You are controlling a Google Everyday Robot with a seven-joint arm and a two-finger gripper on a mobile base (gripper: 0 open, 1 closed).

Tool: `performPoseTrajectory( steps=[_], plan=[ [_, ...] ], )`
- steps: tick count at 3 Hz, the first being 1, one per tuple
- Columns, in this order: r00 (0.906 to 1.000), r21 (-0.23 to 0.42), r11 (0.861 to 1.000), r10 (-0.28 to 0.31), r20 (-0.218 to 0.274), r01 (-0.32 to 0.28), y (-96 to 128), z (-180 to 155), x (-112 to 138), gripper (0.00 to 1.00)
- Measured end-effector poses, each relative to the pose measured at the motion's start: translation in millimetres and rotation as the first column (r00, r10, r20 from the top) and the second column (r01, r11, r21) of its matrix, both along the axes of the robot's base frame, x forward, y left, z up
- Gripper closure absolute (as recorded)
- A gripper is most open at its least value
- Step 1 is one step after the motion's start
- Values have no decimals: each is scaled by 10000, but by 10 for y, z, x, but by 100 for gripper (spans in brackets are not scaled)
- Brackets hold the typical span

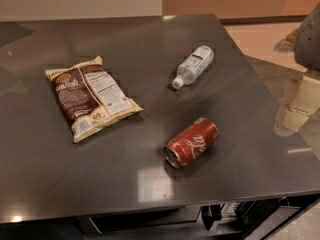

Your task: Place coke can upright

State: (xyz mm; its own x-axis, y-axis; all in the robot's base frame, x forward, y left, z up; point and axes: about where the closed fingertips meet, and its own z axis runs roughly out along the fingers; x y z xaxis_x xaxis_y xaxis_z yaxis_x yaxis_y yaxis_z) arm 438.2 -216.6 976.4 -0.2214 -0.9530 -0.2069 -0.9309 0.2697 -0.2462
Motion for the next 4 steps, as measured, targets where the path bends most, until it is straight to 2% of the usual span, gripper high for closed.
performPoseTrajectory(
  steps=[1, 2, 3, 4],
  plan=[
    [10000, 0, 10000, 0, 2, 0, 0, 0, 0, 0],
    [9997, 27, 9997, 256, 3, -256, 72, -10, 44, 0],
    [9972, -131, 9971, 753, 38, -752, 238, -80, 74, 0],
    [9826, -265, 9823, 1856, 11, -1855, 575, -240, 83, 0]
  ],
)
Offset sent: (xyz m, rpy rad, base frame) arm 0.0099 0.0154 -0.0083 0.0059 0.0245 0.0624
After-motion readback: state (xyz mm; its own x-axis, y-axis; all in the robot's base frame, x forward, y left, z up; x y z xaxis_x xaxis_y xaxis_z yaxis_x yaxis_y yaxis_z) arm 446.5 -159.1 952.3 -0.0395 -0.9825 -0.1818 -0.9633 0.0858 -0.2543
